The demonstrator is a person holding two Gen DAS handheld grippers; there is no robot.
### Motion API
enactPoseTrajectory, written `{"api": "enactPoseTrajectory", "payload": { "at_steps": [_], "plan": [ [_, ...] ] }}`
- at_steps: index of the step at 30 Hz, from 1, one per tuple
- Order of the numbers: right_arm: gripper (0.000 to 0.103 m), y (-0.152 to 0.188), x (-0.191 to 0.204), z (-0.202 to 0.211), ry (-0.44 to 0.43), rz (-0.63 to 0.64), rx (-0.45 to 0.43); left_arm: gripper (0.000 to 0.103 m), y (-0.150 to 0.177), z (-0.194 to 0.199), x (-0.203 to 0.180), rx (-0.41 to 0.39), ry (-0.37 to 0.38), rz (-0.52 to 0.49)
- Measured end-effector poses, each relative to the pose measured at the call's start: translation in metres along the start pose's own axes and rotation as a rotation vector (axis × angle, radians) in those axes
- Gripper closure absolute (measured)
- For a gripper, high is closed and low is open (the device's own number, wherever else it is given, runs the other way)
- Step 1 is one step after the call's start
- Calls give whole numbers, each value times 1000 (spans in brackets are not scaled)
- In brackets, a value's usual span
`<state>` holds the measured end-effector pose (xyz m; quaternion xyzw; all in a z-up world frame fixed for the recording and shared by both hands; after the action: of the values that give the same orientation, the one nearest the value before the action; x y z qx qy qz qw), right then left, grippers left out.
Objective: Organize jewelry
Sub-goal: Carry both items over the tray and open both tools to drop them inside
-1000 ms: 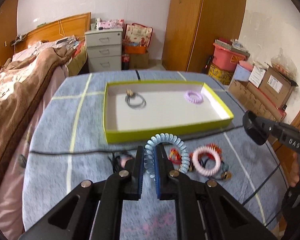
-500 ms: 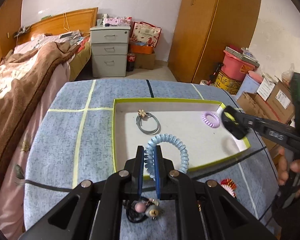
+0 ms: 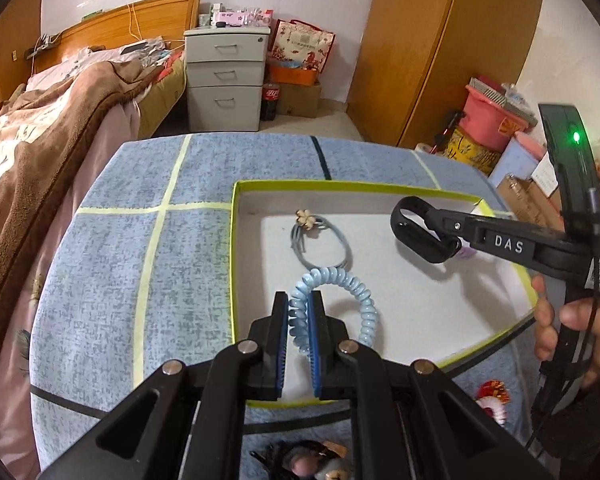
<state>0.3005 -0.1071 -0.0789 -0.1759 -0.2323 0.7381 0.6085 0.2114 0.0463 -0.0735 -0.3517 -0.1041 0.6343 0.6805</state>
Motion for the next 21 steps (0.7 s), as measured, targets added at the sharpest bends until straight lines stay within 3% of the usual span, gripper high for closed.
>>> {"api": "enactPoseTrajectory", "payload": {
  "at_steps": [21],
  "plan": [
    [92,-4,12,-19,23,54,26,92,5,-14,1,43,-13,4]
  ]
}}
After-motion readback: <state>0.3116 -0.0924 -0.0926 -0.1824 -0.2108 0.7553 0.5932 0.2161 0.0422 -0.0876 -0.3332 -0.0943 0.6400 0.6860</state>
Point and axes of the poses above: each gripper's, at about its wrist camera, not at the fingertips, and z roughly against the way its jaws point, x to its left, y to its underside, the point moved 7 cm from there along -z, roughly the way its jaws point, and after that the axes turned 11 degrees about y, right-handed, at the moved point
